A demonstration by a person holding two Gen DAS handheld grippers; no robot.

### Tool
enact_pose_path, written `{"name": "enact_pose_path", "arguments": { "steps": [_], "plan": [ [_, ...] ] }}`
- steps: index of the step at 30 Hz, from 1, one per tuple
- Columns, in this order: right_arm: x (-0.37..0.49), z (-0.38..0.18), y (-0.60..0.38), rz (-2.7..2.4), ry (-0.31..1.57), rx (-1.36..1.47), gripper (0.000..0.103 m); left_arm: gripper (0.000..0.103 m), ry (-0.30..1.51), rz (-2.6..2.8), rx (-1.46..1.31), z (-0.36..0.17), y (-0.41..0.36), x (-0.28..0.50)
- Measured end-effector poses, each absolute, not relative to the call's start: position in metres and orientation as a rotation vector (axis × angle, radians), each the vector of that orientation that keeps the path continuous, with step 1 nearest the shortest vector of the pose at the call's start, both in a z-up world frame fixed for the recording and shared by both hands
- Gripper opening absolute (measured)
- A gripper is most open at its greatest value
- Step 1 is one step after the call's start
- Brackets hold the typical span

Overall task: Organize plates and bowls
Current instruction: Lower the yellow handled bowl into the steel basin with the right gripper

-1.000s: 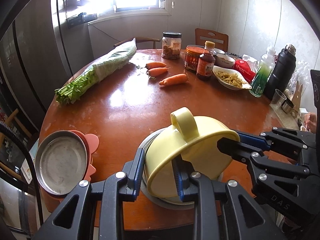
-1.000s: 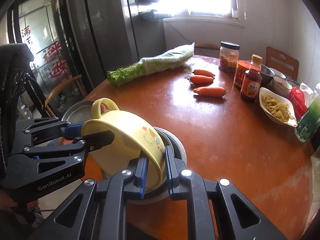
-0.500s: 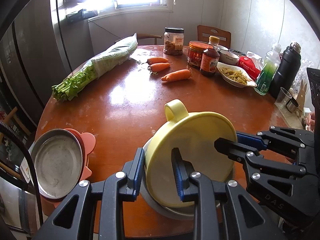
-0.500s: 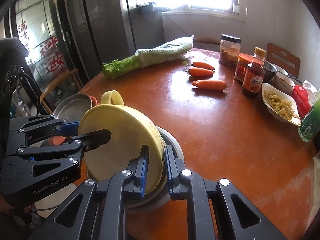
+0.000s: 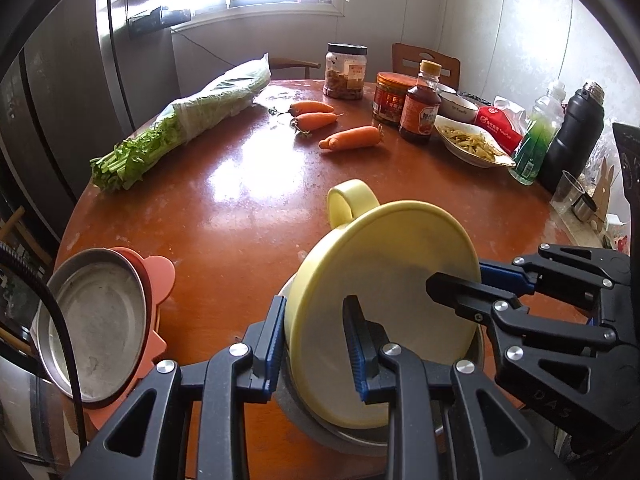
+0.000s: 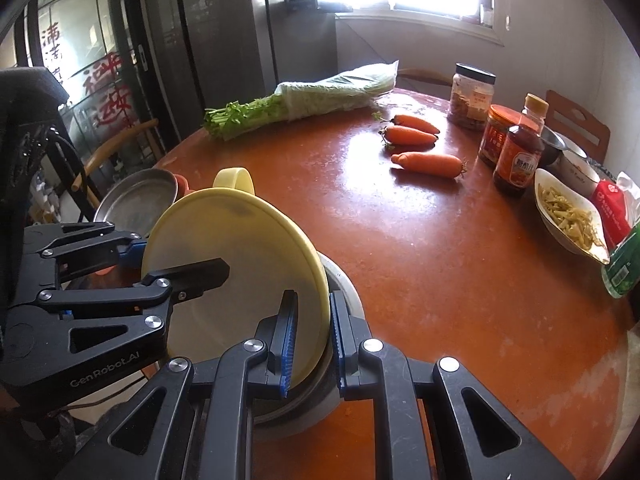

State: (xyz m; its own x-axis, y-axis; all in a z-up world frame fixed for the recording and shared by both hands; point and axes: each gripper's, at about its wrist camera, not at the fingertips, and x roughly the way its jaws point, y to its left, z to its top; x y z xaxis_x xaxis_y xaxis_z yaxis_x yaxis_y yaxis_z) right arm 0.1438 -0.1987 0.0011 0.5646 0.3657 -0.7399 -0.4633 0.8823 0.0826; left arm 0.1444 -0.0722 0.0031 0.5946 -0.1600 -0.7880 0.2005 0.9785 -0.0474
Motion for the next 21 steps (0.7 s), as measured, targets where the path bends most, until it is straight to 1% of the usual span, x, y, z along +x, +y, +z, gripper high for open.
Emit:
{"name": "enact_pose_path", "arguments": {
  "steps": [21],
  "plan": [
    [0.1517,0.0049,-0.1937,0.468,0.835,-0.122,0.017,0.029,0.915,-0.233,0.025,0.0004,-0.0657,0.1497]
  ]
}}
